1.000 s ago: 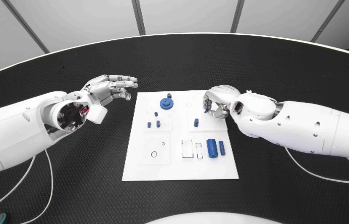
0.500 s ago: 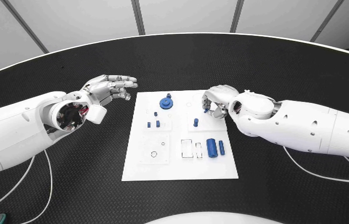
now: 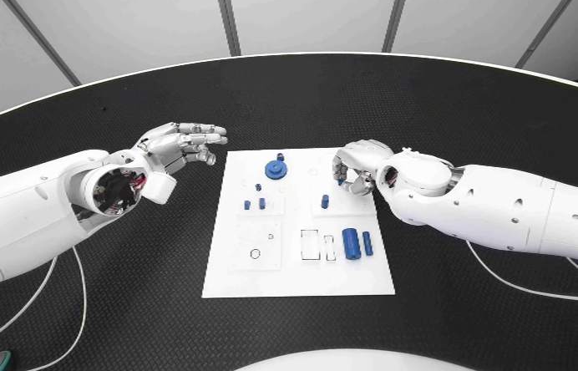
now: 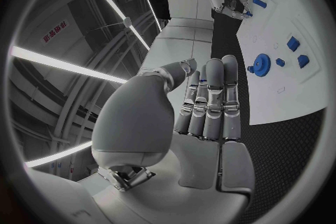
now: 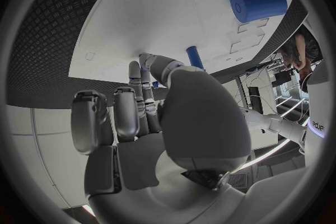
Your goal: Assemble the parts on the task board
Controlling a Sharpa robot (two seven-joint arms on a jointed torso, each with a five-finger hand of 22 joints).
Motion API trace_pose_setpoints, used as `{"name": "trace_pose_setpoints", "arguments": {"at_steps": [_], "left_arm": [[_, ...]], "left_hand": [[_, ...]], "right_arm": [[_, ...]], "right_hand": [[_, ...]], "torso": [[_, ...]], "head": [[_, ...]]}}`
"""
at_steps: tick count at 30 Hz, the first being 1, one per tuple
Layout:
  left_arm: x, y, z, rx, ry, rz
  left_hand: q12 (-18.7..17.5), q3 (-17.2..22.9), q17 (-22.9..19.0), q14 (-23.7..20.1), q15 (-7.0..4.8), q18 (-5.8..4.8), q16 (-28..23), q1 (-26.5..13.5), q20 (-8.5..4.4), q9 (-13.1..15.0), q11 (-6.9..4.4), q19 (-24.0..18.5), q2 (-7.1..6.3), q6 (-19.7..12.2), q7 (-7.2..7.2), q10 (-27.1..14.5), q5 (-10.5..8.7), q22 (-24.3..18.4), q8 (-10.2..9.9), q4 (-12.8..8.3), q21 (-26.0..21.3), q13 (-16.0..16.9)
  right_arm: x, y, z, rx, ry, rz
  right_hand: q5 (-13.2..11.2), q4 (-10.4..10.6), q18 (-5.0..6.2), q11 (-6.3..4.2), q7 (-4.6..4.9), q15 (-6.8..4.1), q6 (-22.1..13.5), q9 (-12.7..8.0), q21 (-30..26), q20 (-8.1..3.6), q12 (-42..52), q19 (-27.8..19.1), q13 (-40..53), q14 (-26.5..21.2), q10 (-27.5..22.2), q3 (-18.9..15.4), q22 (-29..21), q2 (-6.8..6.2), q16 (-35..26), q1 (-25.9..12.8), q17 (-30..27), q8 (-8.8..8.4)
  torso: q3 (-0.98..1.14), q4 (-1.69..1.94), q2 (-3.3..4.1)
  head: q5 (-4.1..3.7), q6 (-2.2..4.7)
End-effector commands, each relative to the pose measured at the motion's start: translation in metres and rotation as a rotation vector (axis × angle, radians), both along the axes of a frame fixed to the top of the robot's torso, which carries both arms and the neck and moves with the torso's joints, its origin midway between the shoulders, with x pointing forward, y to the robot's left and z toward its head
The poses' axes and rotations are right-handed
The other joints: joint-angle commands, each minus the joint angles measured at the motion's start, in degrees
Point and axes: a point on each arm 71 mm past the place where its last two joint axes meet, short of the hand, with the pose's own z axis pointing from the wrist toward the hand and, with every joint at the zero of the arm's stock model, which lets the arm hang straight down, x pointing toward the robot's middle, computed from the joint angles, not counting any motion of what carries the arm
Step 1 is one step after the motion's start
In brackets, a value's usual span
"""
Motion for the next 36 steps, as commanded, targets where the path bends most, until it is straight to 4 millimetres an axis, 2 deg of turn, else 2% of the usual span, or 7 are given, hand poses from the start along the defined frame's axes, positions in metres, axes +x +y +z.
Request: {"name": "trace_pose_setpoints", "arguments": {"at_steps": [1, 5, 9, 13, 22, 36], "left_arm": [[-0.0001, 0.0000, 0.0000, 0.000, 0.001, 0.000], [-0.0001, 0.0000, -0.0001, 0.001, 0.002, -0.001], [-0.0001, -0.0001, -0.0002, 0.001, 0.002, -0.002], [0.0000, -0.0001, -0.0002, 0.001, 0.003, -0.002], [-0.0002, 0.0004, -0.0002, 0.002, 0.004, -0.002], [-0.0007, 0.0009, -0.0002, 0.002, 0.005, -0.004]], "left_hand": [[-0.34, -0.28, -0.09, -0.45, 0.08, 0.42, -0.36, 0.06, 0.01, -0.01, 0.06, -0.54, 0.41, -0.01, 0.34, -0.14, -0.09, -0.07, -0.28, 0.06, -0.36, -0.06], [-0.36, -0.46, -0.22, -0.59, 0.15, 0.42, -0.50, 0.04, 0.06, -0.04, 0.14, -0.60, 0.39, -0.17, 0.42, -0.32, -0.15, -0.16, -0.36, 0.08, -0.51, -0.09], [-0.36, -0.46, -0.22, -0.59, 0.15, 0.42, -0.50, 0.04, 0.06, -0.04, 0.14, -0.60, 0.39, -0.17, 0.42, -0.32, -0.15, -0.16, -0.36, 0.08, -0.51, -0.09], [-0.37, -0.50, -0.25, -0.62, 0.16, 0.42, -0.54, 0.04, 0.07, -0.05, 0.16, -0.61, 0.40, -0.23, 0.45, -0.37, -0.16, -0.18, -0.38, 0.09, -0.54, -0.09], [-0.38, -0.56, -0.29, -0.67, 0.18, 0.42, -0.59, 0.05, 0.09, -0.07, 0.19, -0.63, 0.42, -0.30, 0.48, -0.44, -0.18, -0.21, -0.42, 0.10, -0.60, -0.10], [-0.36, -0.57, -0.34, -0.71, 0.20, 0.42, -0.64, 0.12, 0.11, -0.07, 0.20, -0.65, 0.50, -0.33, 0.48, -0.47, -0.18, -0.25, -0.43, 0.09, -0.66, -0.10]], "right_arm": [[0.0003, -0.0008, -0.0010, -0.010, 0.009, -0.007], [0.0010, -0.0023, -0.0021, -0.021, 0.019, -0.019], [0.0012, -0.0028, -0.0026, -0.027, 0.024, -0.024], [0.0009, -0.0025, -0.0026, -0.028, 0.025, -0.022], [-0.0004, -0.0018, -0.0013, -0.016, 0.016, -0.014], [-0.0012, -0.0003, 0.0010, 0.007, -0.006, -0.003]], "right_hand": [[-0.89, 0.22, -0.64, 0.46, 0.48, 0.08, -1.49, -0.45, -0.59, -0.10, -0.92, 4.27, -0.31, 2.68, -1.07, -0.04, 13.26, -0.29, -0.22, -0.88, -0.18, -1.12], [-1.33, 0.40, -0.43, 1.11, 1.14, 0.61, -2.95, -0.82, -1.70, 0.28, -1.92, 3.89, -0.70, 2.72, -2.25, 0.35, 12.91, -0.91, 0.07, -1.38, 0.01, -2.29], [-1.73, 0.76, -0.06, 2.23, 2.30, 1.57, -5.71, -1.57, -3.62, 0.98, -3.24, 3.24, -1.45, 2.65, -4.84, 0.95, 12.30, -2.00, 0.19, -2.13, -0.14, -4.32], [-1.95, 0.91, 0.24, 2.76, 2.65, 1.96, -6.70, -1.88, -5.14, 1.45, -3.24, 2.73, -1.98, 2.41, -6.35, 1.21, 11.80, -2.73, -0.18, -2.49, -0.79, -5.14], [-1.98, 0.98, 0.21, 2.73, 2.59, 1.99, -6.51, -1.86, -4.98, 1.56, -2.97, 2.79, -2.02, 2.35, -6.21, 1.32, 11.85, -2.72, -0.23, -2.55, -0.92, -5.12], [-1.23, 0.79, -0.18, 1.49, 1.41, 1.06, -3.03, -1.10, -2.83, 1.11, -1.22, 3.61, -1.65, 2.22, -2.96, 1.90, 12.60, -1.67, -0.27, -2.12, -1.37, -3.61]], "torso": [[0.05, -0.05, -0.06], [0.11, -0.08, -0.09], [0.11, -0.06, -0.08], [0.11, -0.06, -0.06], [0.05, -0.01, -0.04], [0.05, 0.02, -0.03]], "head": [[0.05, -0.01], [0.04, -0.01], [-0.03, -0.02], [-0.04, 0.05], [-0.09, -0.01], [-0.09, -0.06]]}}
